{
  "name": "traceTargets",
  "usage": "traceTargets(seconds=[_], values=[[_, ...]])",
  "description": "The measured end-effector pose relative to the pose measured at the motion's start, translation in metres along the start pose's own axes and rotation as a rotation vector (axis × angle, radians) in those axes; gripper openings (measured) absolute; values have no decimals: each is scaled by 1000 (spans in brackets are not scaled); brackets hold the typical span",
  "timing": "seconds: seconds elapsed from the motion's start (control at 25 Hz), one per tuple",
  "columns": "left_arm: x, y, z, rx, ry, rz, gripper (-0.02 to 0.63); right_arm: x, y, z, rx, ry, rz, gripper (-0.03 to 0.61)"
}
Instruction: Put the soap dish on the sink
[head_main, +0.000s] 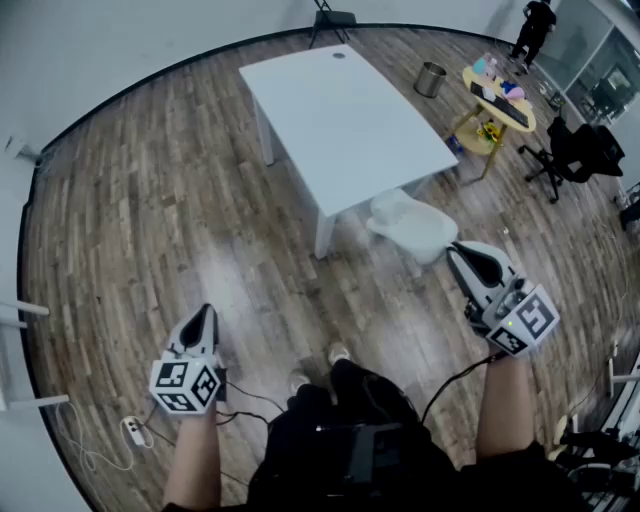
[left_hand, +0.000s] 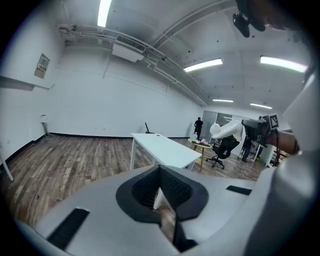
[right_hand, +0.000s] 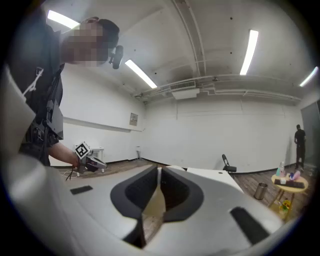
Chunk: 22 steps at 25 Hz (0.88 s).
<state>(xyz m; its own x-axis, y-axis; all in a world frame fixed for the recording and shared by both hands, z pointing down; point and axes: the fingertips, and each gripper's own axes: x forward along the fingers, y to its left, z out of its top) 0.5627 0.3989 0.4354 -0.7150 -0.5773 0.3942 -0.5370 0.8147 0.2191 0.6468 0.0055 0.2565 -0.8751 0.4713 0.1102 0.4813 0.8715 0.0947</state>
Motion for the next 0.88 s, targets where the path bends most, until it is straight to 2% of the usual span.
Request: traceTargets(seconds=[0.32, 0.48, 0.6, 0.88], values=[[-43, -16, 29, 7, -80, -2, -11, 20, 32, 8, 62, -44, 108, 34], [-62, -1, 29, 14, -100, 51, -11, 34, 36, 17, 57, -80, 136, 34], [-70, 6, 27, -8, -100, 77, -11, 42, 33, 21, 60, -95, 152, 32], [-62, -8, 25, 3, -88, 84, -11, 43, 20, 14, 70, -92, 184, 32]])
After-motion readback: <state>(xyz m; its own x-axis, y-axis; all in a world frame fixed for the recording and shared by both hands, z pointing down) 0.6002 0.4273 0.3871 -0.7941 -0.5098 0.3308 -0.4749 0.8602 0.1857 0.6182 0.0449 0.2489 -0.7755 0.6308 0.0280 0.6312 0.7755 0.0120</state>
